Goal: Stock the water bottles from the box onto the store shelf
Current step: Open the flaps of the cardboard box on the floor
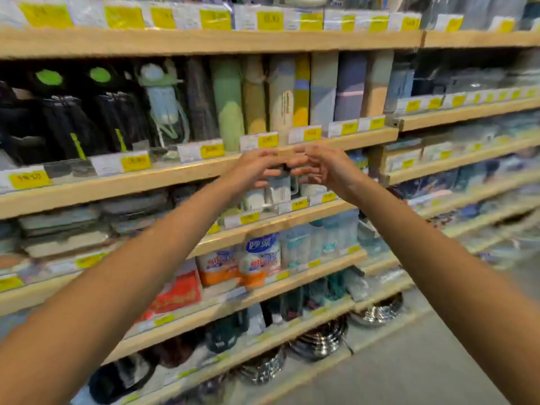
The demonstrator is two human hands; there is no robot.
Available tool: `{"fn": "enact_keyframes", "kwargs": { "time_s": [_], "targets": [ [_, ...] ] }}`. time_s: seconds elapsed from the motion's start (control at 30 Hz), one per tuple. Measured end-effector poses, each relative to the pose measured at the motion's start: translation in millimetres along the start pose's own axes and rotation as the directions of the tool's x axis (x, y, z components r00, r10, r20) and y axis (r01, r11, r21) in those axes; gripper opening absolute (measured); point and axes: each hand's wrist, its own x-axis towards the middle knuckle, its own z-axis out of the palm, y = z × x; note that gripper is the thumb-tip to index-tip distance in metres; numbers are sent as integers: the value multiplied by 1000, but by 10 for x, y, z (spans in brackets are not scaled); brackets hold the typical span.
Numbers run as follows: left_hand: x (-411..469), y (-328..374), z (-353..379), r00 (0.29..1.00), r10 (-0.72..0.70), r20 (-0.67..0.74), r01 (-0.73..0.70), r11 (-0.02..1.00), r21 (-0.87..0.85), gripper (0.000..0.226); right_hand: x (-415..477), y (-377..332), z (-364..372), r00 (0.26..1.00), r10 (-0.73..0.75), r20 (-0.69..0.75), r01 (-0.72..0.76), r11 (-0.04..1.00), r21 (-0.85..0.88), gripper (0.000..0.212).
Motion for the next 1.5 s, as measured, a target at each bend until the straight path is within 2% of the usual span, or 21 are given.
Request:
{"fn": "enact_keyframes", "kwargs": {
  "time_s": [0.13,0.3,0.4,0.57,0.67,0.77,0.97,1.07,1.17,1.27,1.4,1.5],
  "targets": [
    [163,-339,771,988,-99,116,95,994,46,26,-323,457,-647,987,115,-112,-121,992,-43,16],
    [338,-749,1820,936,-189,296,155,979,136,31,-794,1007,-1629,935,249,-251,-273,960,-64,22],
    [477,-880,2467,899,-236,369,180,967,182,33,-1029,1320,-2212,896,318,-309,-348,936,-45,16],
    [795,-1075,3879,844,-319,432,253,946,203,4,-1451,1727,-3336,788,437,-433,-482,876,6,9],
    [905,-1199,4685,803,-353,480,271,934,233,17,-1664,1924,-4010,716,500,-488,-549,834,49,9],
    [943,-1290,5278,755,-396,522,303,917,258,16,-1889,1991,-4551,651,529,-544,-596,801,66,11],
    [1067,-1398,6296,661,-435,612,279,899,338,8,-2323,2199,-5638,551,568,-611,-589,784,197,8],
    [1235,-1415,6773,619,-442,649,258,895,364,28,-2500,2171,-6026,481,583,-655,-557,780,286,15],
    [1481,-1408,7267,571,-437,694,219,897,385,38,-2661,2137,-6435,428,601,-675,-554,765,329,9],
    [1763,-1385,7750,552,-419,721,181,904,388,30,-2764,2163,-6899,389,592,-706,-582,752,310,15],
    [2222,-1389,8532,525,-412,744,144,905,400,34,-2779,2347,-7652,309,608,-732,-608,717,339,28],
    [2613,-1380,9178,494,-432,754,154,898,413,35,-2721,2450,-8245,232,620,-749,-617,689,379,29]
  ]
}}
